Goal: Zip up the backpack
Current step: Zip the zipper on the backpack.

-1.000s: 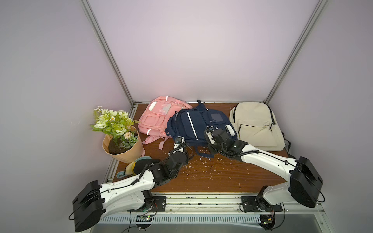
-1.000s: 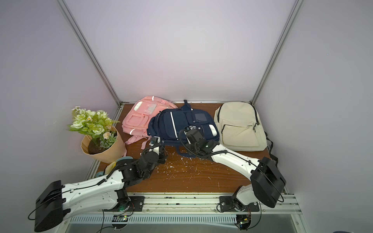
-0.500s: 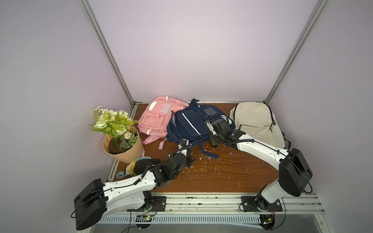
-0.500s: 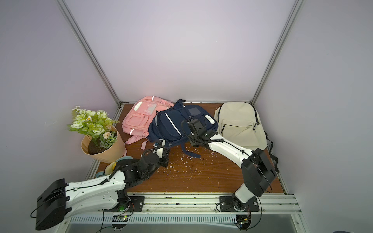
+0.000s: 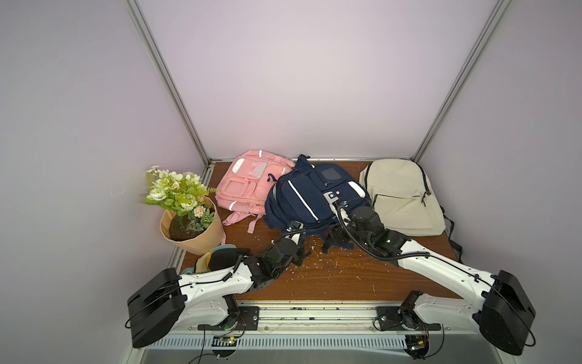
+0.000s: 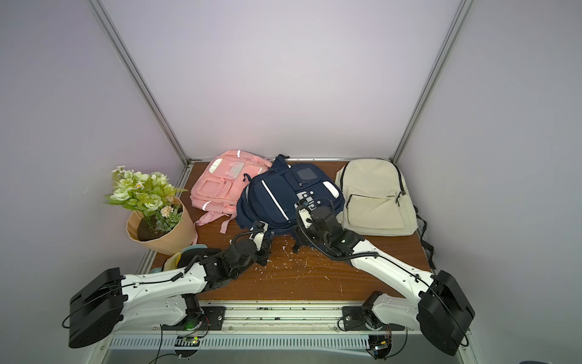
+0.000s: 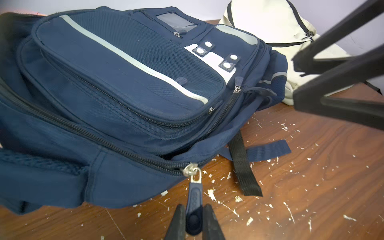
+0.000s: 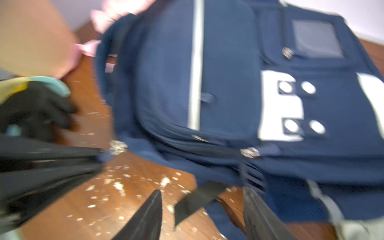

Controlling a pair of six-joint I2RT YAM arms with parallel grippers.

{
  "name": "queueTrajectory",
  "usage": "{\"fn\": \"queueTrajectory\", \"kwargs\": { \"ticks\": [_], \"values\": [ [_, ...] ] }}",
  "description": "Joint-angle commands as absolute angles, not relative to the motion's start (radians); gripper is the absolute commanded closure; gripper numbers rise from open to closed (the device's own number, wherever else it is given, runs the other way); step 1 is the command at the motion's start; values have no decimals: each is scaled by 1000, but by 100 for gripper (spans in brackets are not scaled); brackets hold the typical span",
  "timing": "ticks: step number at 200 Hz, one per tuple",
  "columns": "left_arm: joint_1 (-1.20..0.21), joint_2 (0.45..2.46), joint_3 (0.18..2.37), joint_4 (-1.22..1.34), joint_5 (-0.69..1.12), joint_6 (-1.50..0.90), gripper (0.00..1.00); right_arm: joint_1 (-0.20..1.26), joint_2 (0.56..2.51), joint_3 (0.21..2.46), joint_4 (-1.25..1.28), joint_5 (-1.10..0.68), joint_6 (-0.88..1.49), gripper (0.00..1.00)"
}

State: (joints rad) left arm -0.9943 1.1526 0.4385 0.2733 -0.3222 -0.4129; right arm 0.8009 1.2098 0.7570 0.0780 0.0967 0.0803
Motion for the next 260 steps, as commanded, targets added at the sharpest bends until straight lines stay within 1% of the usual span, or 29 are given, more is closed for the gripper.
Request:
{"fn": "queueTrajectory", "kwargs": {
  "ticks": [1, 34, 70, 98, 129, 141, 184, 212, 219, 260],
  "values": [
    [-1000, 1120, 447, 294, -300, -389, 100, 831, 1260, 766, 185, 39, 24, 32],
    [-1000, 1083, 433, 283, -319, -396, 100, 847, 1342, 779, 246, 20, -14, 33],
    [-999, 1071, 421, 294, -301, -403, 100, 851, 1408, 767, 296, 72, -43, 35],
    [-999, 1065, 418, 297, -290, -410, 100, 857, 1438, 764, 326, 42, -51, 38],
    [-954, 1018, 387, 323, -236, -434, 100, 880, 1457, 747, 333, 34, -78, 42],
    [-937, 1007, 384, 317, -224, -433, 100, 886, 1467, 747, 324, 47, -83, 47],
    [-890, 970, 395, 282, -221, -411, 100, 911, 1468, 726, 304, 101, -87, 80],
    [-881, 974, 434, 216, -303, -384, 100, 918, 1449, 712, 290, 146, -74, 98],
    [-879, 976, 438, 205, -316, -378, 100, 921, 1444, 707, 284, 155, -71, 100],
    [-863, 964, 439, 173, -359, -370, 100, 927, 1407, 677, 262, 253, -42, 100]
  ]
}}
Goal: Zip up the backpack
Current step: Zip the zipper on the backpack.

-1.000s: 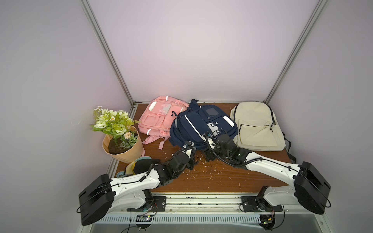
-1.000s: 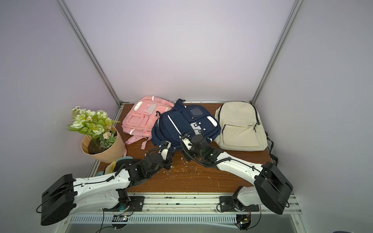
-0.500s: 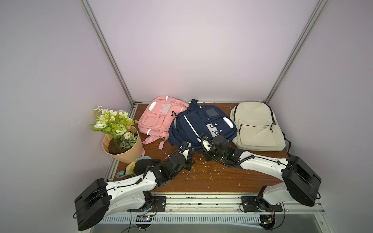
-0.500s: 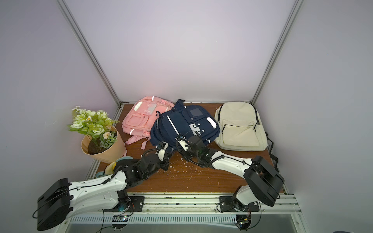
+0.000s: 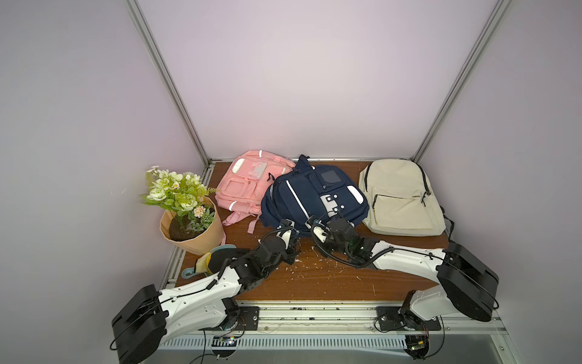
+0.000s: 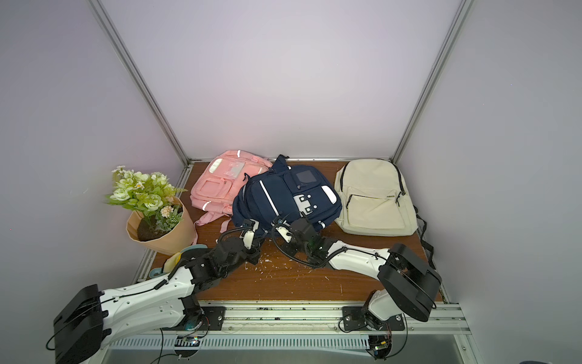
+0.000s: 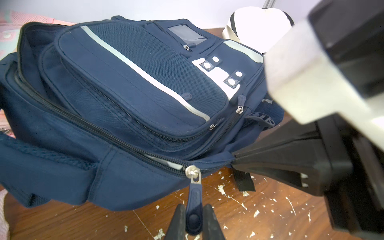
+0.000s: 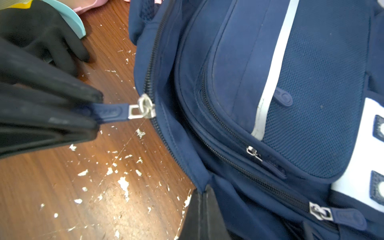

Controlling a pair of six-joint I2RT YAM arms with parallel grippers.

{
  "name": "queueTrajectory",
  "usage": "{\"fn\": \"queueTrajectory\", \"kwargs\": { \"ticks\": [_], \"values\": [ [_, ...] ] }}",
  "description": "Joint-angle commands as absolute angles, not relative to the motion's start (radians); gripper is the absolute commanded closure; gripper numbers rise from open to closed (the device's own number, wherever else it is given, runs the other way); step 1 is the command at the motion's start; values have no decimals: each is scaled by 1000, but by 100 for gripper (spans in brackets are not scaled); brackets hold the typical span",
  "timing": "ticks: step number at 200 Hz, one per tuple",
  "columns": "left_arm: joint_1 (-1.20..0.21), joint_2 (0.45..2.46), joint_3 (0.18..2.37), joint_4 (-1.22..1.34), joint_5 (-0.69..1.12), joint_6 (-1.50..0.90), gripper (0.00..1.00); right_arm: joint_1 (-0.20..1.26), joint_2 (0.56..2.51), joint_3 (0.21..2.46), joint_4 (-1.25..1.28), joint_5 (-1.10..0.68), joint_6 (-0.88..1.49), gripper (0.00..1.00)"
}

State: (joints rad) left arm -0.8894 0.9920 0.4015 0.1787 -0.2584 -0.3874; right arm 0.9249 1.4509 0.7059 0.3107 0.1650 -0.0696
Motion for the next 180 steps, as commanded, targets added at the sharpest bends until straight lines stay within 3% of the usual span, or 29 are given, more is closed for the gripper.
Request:
{"fn": "queueTrajectory", "kwargs": {
  "ticks": [1, 63, 86, 108, 126, 147, 180],
  "values": [
    [-863, 964, 438, 172, -361, -370, 100, 927, 1406, 676, 263, 255, -40, 100],
    [-833, 935, 436, 121, -414, -383, 100, 917, 1326, 625, 258, 397, 23, 100],
    [-831, 930, 433, 152, -337, -365, 100, 916, 1279, 591, 295, 292, 15, 100],
    [-832, 946, 441, 176, -250, -347, 100, 917, 1264, 598, 334, 209, 4, 71],
    [-843, 925, 439, 193, -220, -344, 100, 917, 1285, 628, 358, 170, -16, 56],
    [-867, 890, 451, 195, -196, -327, 100, 917, 1324, 666, 387, 114, -44, 45],
    [-926, 885, 492, 166, -199, -318, 100, 917, 1354, 701, 421, 60, -76, 40]
  ]
}}
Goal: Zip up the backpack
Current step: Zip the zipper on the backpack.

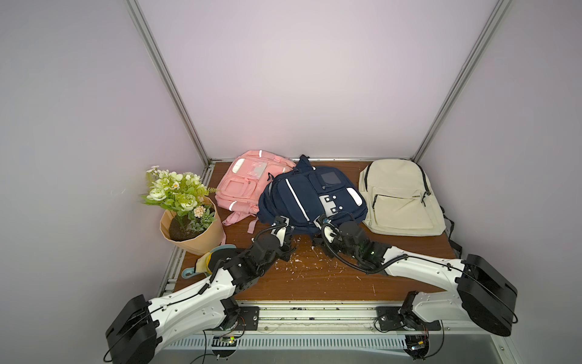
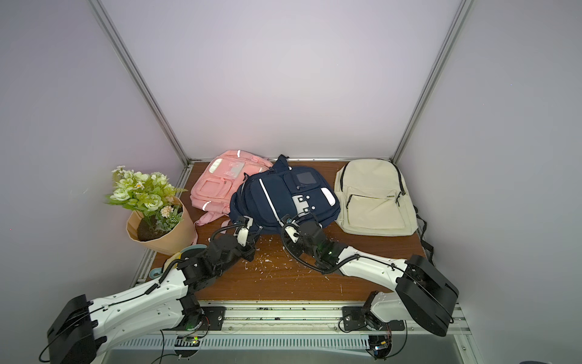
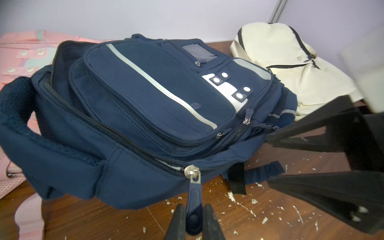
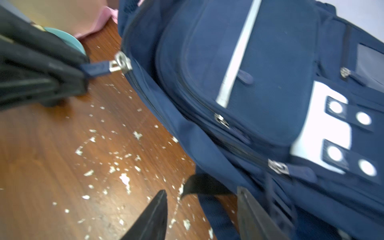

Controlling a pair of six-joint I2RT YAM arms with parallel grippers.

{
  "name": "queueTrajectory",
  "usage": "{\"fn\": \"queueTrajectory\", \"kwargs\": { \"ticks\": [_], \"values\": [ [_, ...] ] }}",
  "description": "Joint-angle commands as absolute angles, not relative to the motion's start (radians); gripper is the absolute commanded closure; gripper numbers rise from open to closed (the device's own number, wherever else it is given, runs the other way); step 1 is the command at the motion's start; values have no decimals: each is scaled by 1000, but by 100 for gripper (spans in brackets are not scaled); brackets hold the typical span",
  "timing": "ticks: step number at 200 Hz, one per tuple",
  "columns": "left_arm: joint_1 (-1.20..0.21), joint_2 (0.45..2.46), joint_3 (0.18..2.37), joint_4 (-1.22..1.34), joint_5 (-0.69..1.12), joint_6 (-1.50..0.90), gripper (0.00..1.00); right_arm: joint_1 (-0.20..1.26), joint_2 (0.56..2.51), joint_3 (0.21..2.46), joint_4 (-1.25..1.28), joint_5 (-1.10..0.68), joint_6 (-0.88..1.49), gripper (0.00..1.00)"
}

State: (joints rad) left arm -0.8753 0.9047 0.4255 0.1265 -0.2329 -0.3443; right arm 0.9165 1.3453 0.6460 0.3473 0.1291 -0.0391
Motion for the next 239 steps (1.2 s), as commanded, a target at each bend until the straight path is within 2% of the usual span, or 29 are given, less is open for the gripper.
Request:
{"fn": "queueTrajectory", "kwargs": {
  "ticks": [1, 55, 69, 88, 99, 110, 123, 156, 239],
  "values": [
    [-928, 885, 493, 165, -200, -318, 100, 917, 1355, 702, 421, 60, -76, 40],
    [-945, 876, 498, 169, -148, -335, 100, 919, 1368, 705, 442, 61, -104, 38],
    [-945, 868, 500, 163, -143, -335, 100, 920, 1381, 701, 442, 62, -104, 41],
    [-946, 857, 504, 142, -158, -333, 100, 922, 1396, 702, 421, 68, -107, 59],
    [-946, 848, 504, 128, -182, -334, 100, 923, 1401, 703, 402, 75, -109, 66],
    [-945, 840, 505, 110, -237, -349, 100, 927, 1402, 703, 378, 91, -107, 77],
    [-941, 843, 505, 78, -364, -400, 100, 927, 1396, 704, 345, 116, -92, 100],
    [-821, 920, 554, -32, -408, -434, 100, 933, 1347, 663, 334, 137, -58, 100],
    [-784, 954, 604, -148, -654, -489, 100, 948, 1278, 595, 292, 378, 36, 100]
  ]
}}
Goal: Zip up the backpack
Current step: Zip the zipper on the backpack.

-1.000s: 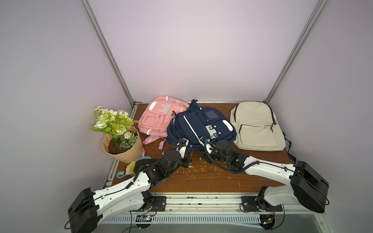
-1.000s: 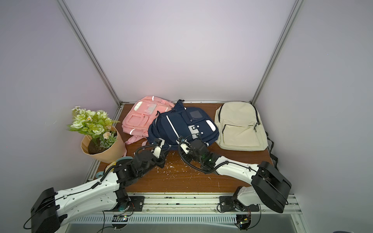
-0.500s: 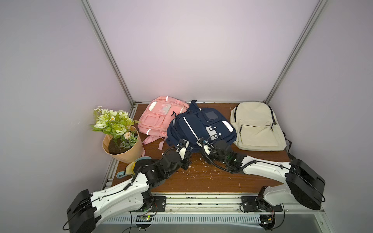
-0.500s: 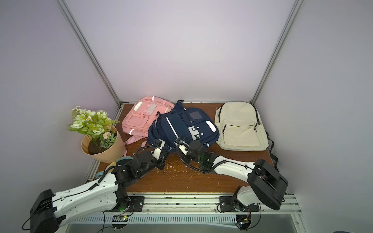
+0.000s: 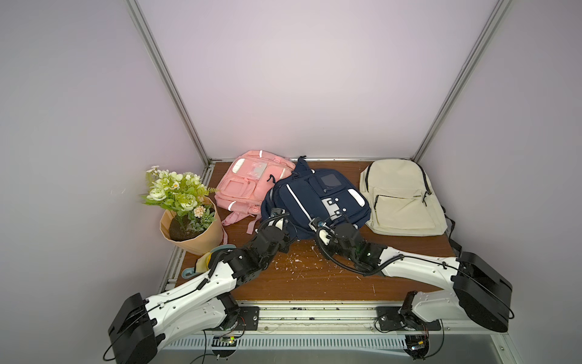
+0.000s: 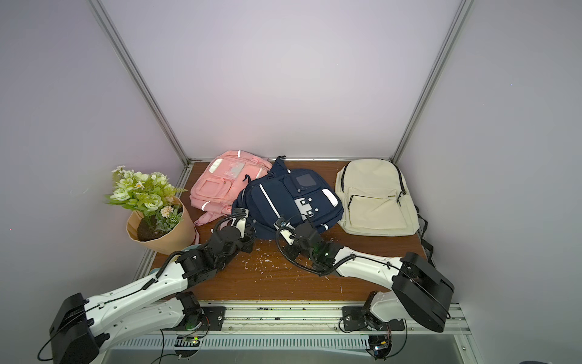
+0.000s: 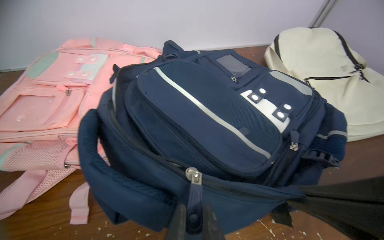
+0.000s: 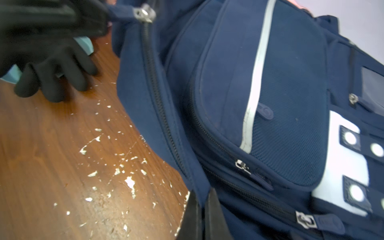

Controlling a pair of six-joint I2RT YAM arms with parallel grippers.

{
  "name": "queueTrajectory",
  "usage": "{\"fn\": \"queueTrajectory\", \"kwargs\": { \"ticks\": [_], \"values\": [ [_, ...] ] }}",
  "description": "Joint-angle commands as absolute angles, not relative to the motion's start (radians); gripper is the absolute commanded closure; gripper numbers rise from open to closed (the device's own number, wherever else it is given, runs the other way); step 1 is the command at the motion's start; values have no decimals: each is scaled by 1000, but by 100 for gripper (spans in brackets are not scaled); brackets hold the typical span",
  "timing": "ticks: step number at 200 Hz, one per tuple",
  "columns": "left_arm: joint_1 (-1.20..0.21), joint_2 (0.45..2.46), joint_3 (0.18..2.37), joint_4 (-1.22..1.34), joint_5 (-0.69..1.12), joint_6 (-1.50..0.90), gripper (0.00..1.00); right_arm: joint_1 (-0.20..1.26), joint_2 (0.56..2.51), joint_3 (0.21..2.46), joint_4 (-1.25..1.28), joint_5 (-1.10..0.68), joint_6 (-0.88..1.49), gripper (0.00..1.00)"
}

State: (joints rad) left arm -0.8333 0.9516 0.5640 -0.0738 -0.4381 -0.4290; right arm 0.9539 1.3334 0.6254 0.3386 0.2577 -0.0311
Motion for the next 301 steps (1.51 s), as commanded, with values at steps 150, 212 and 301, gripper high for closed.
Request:
{"fn": "queueTrajectory", "kwargs": {
  "ticks": [150, 212, 301],
  "values": [
    [-718, 950, 522, -50, -373, -519, 100, 773, 1277, 706, -77, 544, 733, 21],
    [-733, 936, 494, -38, -395, -514, 100, 660, 1442, 740, -48, 513, 855, 15],
    [-738, 909, 440, 3, -327, -485, 100, 649, 1484, 866, -51, 505, 670, 85]
  ]
}}
